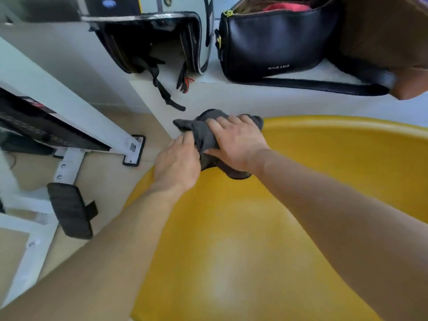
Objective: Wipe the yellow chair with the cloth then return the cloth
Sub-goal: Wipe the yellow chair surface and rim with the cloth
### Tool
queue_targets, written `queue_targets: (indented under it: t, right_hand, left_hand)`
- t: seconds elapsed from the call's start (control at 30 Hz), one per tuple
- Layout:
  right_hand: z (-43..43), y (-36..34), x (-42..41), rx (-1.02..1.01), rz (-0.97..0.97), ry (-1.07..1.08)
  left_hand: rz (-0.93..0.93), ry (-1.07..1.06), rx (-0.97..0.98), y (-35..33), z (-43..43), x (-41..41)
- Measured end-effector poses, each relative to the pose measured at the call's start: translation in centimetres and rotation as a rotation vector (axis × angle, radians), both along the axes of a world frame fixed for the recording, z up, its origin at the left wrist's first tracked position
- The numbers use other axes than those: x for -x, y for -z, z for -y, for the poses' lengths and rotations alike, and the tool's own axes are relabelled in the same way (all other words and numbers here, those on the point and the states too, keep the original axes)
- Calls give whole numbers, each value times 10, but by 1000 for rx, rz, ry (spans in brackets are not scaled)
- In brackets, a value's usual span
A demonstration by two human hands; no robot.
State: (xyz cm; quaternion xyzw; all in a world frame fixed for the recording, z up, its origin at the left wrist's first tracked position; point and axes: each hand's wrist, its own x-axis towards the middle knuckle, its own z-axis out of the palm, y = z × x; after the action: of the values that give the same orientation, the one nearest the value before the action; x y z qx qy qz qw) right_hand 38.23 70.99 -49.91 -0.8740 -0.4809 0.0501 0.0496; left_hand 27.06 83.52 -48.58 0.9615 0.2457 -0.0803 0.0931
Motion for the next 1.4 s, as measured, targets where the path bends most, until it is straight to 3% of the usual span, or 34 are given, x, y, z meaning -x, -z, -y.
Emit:
queue_targets:
  t: [0.1,0.2,0.3,0.4,0.5,0.6,0.7,0.8,0.9,1.03,1.1,1.17,1.27,1.4]
  right_hand:
    - [14,0,-13,19,49,-75]
    - [42,0,-29,56,80,49]
    - [-2,1,5,24,95,95]
    - [-48,7,47,20,68,-100]
    - [-35,0,26,58,32,-223]
    - [-12,-3,7,61,71,-66]
    - [-35,9,43,12,135,46]
    - [-57,11,73,-56,91,-169]
    - [-58,-1,70,-59,9,-283]
    - [-33,-7,58,-258,-199,-151]
    - [-11,-1,46,-367,-118,102]
    - [3,9,43,-277,-13,261]
    - [8,24,41,-164,57,239]
    - [6,28,41,-133,78,248]
  left_hand:
    - [-1,38,66,-3,-19,19]
    - [18,11,99,-3,-30,42]
    - [32,-25,152,0,-34,52]
    - [119,-140,269,-2,-40,57]
    - [220,-139,338,-6,-40,68]
    - [276,-63,353,-6,-40,71]
    - [295,-99,389,-3,-43,68]
    - [359,-98,410,-3,-39,69]
    - [278,-67,314,-2,-38,71]
    - [210,-11,32,-16,-21,45]
    - [179,19,50,-22,-14,19]
    - [11,91,32,-17,-18,5]
    - [-56,173,-183,-4,-28,16]
    - [-26,15,-255,0,-39,89]
